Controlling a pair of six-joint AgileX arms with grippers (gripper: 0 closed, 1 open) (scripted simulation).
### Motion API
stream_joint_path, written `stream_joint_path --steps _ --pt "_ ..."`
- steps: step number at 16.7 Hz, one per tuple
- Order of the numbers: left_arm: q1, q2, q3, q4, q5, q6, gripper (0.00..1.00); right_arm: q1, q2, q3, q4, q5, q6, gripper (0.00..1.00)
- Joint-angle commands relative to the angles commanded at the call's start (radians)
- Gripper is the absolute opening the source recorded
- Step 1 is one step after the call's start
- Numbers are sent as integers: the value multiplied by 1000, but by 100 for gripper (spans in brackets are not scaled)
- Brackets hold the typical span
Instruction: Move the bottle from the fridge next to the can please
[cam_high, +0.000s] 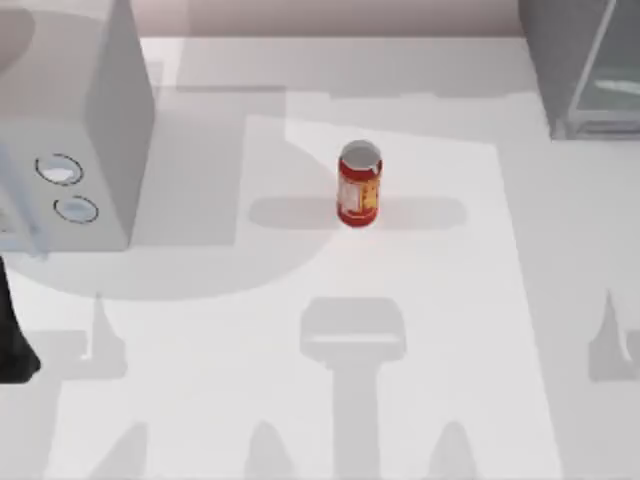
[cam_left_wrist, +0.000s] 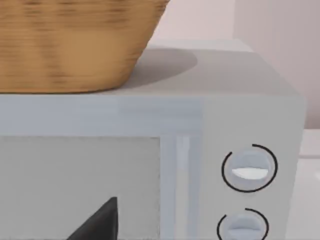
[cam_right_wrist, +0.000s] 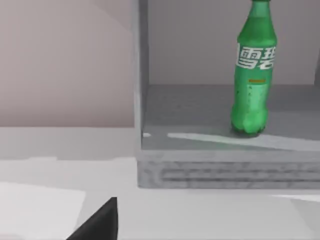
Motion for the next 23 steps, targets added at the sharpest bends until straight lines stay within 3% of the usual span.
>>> stream_joint_path --steps 5,9,23 --pt "0 0 0 0 0 0 100 -11 62 44 51 -5 0 100" --pt "0 0 0 0 0 0 100 -41 294 179 208 -28 4 100" --pt "0 0 0 0 0 0 100 -182 1816 827 966 -154 16 100"
